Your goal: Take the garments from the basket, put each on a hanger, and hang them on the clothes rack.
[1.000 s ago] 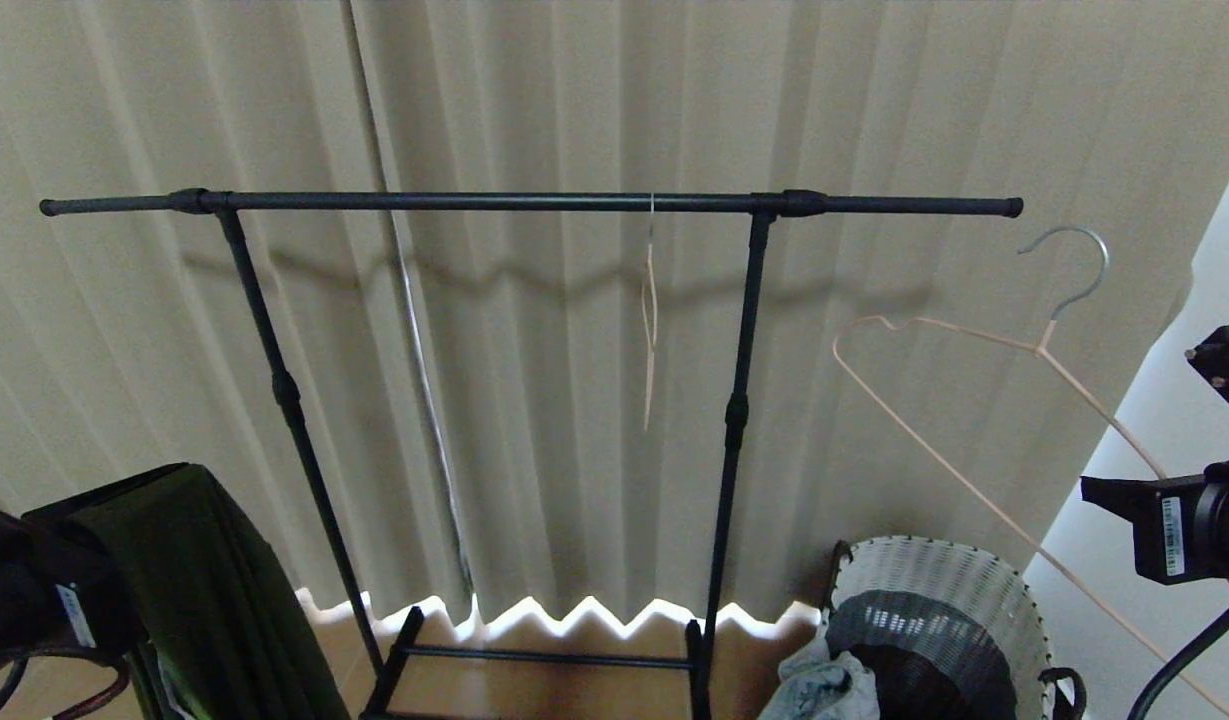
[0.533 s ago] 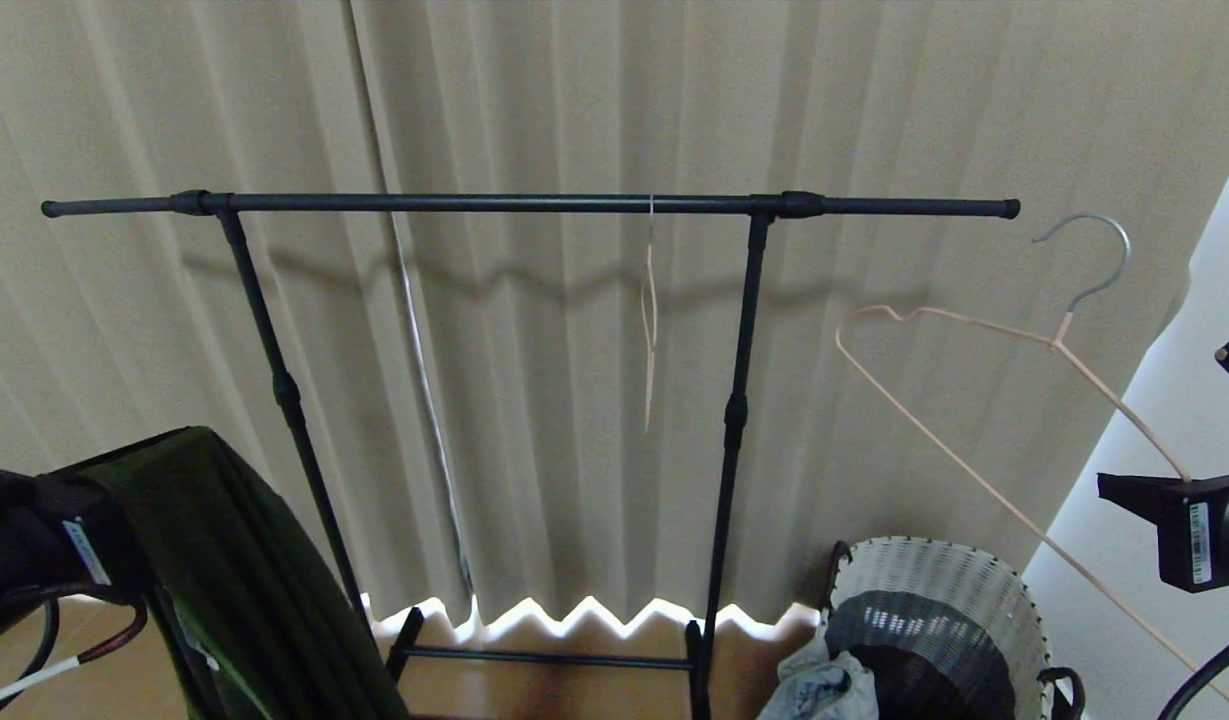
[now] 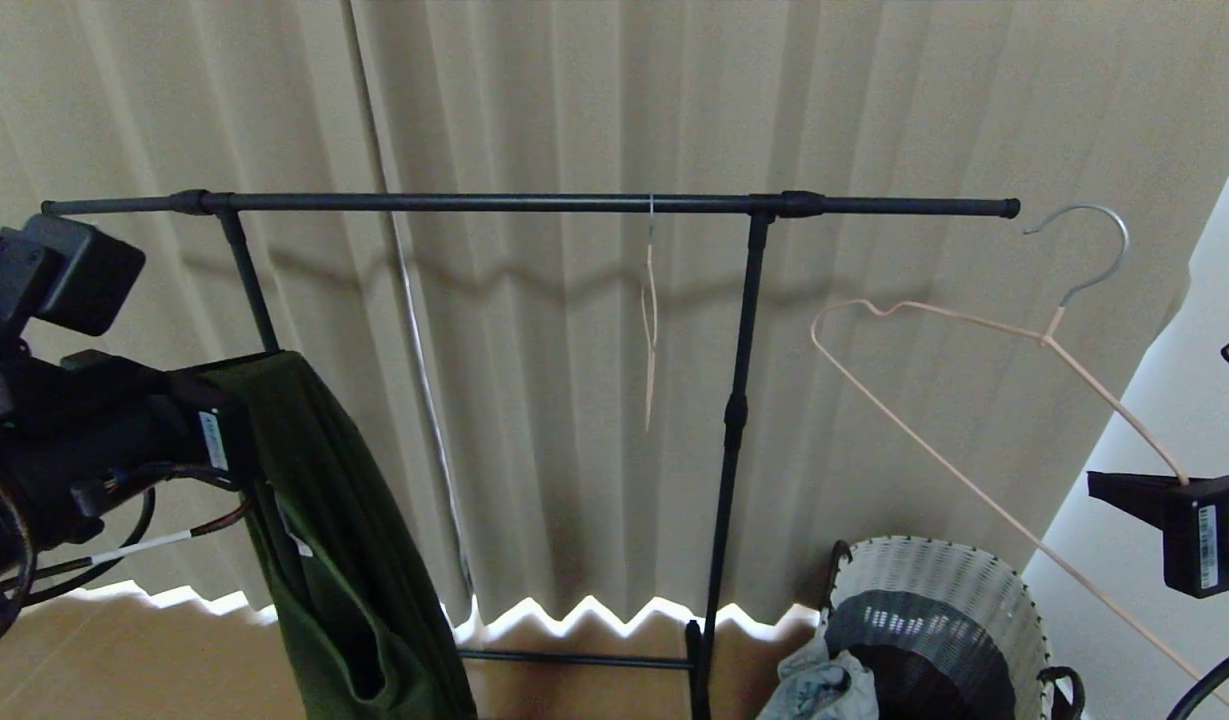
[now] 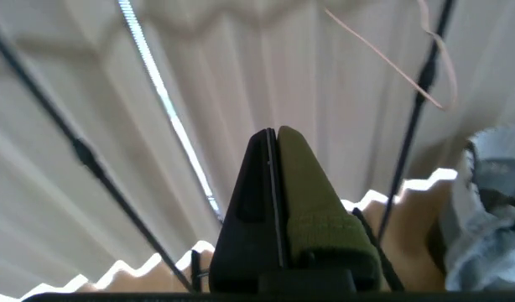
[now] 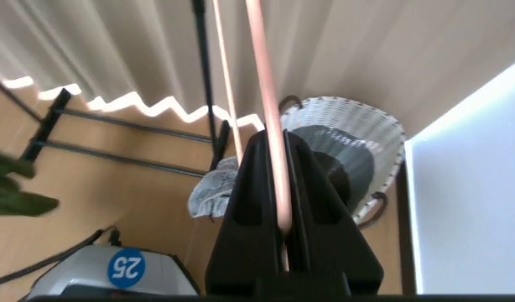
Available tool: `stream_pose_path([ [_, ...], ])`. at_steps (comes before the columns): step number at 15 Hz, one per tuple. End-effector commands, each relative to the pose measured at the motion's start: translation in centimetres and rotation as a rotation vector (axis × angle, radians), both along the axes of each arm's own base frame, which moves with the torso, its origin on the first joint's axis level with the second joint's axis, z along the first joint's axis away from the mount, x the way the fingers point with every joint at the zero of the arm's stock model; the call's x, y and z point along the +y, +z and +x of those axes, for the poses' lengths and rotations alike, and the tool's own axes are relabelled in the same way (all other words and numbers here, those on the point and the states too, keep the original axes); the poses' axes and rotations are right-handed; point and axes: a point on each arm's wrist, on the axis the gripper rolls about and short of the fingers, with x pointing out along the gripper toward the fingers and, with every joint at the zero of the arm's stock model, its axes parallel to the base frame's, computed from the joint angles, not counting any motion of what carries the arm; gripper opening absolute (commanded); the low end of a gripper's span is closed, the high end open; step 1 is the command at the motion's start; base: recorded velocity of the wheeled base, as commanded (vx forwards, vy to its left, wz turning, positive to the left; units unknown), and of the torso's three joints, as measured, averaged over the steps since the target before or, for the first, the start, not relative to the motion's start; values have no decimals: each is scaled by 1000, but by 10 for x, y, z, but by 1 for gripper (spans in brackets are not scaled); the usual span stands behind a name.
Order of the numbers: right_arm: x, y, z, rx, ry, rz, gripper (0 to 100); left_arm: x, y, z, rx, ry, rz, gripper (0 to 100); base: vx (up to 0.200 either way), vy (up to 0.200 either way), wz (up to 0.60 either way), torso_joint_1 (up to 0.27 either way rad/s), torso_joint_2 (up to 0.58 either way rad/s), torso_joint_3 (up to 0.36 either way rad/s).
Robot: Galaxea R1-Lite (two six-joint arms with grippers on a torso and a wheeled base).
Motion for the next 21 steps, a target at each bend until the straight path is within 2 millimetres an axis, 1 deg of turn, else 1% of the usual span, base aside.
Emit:
stream_pose_path([
  [1, 0, -1, 0, 4, 10, 5, 0, -9, -5, 5, 24, -35, 6, 0, 0, 200, 0, 2, -2, 2],
  [4, 0, 0, -1, -5, 28, 21, 0, -11, -3, 9, 24, -36, 6, 0, 0, 200, 0, 1, 1, 4],
  [5, 1, 0, -2, -19, 52, 39, 0, -12, -7, 13, 43, -34, 13, 0, 0, 200, 0, 12, 7, -2],
  [7, 1, -3, -1, -37, 58, 44, 0, -12, -8, 14, 46, -34, 14, 0, 0, 200, 0, -7, 5, 5],
  [12, 1, -3, -1, -49, 59, 48, 0, -13, -10, 16, 55, -34, 17, 0, 0, 200, 0, 1, 2, 2],
  [14, 2, 1, 0, -62, 62, 53, 0, -13, -11, 16, 55, -34, 21, 0, 0, 0, 0, 0, 0, 0],
  [16, 5, 5, 2, -114, 79, 65, 0, -13, -12, 16, 31, -34, 15, 0, 0, 0, 0, 0, 0, 0],
  [17, 8, 9, 3, -153, 95, 77, 0, -13, -13, 17, 14, -39, 8, 0, 0, 0, 0, 0, 0, 0],
  [19, 14, 12, 3, -174, 131, 86, 0, -15, -13, 20, 9, -43, 4, 0, 0, 0, 0, 0, 0, 0],
  [21, 24, 13, 0, -182, 206, 96, 0, -25, -13, 28, 19, -64, 3, 0, 0, 0, 0, 0, 0, 0],
])
